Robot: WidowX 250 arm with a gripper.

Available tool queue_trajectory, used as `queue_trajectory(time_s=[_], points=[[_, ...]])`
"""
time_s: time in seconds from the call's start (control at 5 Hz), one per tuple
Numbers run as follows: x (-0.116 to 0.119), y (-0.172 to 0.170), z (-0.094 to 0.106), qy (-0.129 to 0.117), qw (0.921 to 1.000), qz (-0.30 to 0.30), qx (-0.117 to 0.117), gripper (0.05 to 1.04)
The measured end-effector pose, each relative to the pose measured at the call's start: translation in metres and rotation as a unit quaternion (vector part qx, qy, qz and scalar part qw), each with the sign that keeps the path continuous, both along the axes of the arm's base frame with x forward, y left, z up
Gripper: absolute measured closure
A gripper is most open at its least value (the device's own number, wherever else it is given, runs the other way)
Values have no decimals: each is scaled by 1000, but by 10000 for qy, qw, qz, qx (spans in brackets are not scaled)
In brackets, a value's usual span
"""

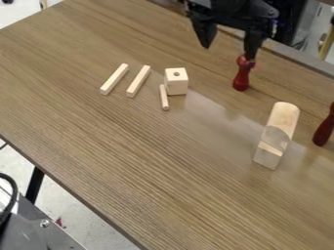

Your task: Put the pawn on top of the cube with hole in the middle

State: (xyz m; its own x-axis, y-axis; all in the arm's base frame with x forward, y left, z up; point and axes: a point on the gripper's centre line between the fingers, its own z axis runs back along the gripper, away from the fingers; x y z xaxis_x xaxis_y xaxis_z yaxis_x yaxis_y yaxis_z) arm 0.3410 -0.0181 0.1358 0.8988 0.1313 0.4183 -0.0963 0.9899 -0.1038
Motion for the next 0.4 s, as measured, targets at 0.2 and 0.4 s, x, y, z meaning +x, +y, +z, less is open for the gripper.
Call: queue_trajectory(time_s=[0.2, 0.4], points=[[24, 4, -4, -98, 9999, 16, -70, 87], [43, 5, -15, -117, 9999, 9, -71, 87]])
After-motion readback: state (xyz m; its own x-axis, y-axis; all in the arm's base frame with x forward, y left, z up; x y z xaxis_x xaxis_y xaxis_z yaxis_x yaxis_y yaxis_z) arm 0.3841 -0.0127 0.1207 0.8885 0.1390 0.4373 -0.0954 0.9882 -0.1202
